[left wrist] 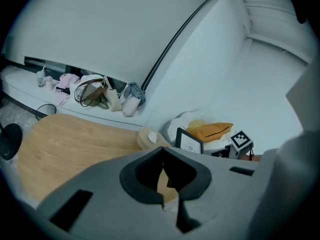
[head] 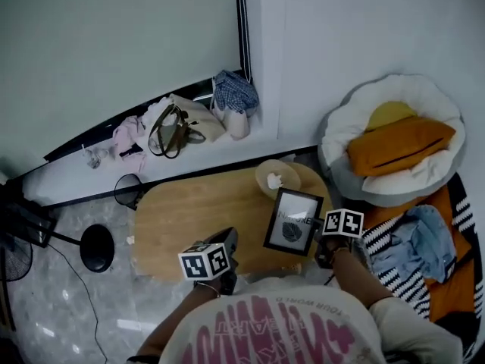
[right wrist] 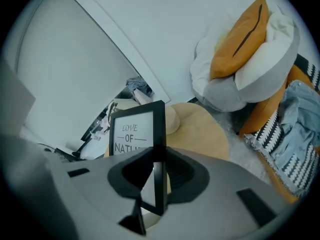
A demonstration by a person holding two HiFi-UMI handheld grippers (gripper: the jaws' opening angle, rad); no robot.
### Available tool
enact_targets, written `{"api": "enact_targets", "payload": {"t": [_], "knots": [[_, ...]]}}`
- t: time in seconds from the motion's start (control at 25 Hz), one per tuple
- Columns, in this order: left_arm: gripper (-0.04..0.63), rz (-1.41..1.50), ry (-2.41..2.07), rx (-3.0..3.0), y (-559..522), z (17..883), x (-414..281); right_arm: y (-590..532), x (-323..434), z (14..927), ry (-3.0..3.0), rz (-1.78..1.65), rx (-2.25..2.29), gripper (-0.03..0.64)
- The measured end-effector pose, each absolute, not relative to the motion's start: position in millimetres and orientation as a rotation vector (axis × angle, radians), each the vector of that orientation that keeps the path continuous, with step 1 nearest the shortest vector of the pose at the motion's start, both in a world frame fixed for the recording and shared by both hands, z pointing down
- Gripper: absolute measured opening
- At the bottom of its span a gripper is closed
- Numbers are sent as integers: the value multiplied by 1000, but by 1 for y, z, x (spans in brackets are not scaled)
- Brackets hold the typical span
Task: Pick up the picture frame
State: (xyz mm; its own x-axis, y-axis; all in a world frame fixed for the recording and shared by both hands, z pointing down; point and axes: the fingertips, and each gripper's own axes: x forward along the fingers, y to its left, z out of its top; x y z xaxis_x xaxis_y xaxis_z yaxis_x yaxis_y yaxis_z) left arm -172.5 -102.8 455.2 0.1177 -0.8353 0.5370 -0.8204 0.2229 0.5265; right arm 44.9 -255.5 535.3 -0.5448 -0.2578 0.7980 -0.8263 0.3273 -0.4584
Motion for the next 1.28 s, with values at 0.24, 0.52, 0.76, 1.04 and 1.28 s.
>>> {"api": "enact_targets", "payload": {"t": [0.24, 0.52, 0.76, 1.04, 1.28], "knots": [[3, -59, -1702, 1634, -81, 424, -184, -237, 12, 493, -2115, 1183, 925, 80], [3, -212, -1790, 1648, -53, 375, -213, -224, -20, 439, -2287, 1246, 881, 78], [3, -343, -1854, 1695, -35, 326, -233, -214, -40, 382, -2463, 1287, 841, 78], [3, -379, -1889, 1865, -16, 273, -223, -193, -49, 323, -2626, 1306, 799, 78], [3, -279, -1934, 1983, -5, 254, -212, -168, -51, 294, -2720, 1345, 744, 78]]}}
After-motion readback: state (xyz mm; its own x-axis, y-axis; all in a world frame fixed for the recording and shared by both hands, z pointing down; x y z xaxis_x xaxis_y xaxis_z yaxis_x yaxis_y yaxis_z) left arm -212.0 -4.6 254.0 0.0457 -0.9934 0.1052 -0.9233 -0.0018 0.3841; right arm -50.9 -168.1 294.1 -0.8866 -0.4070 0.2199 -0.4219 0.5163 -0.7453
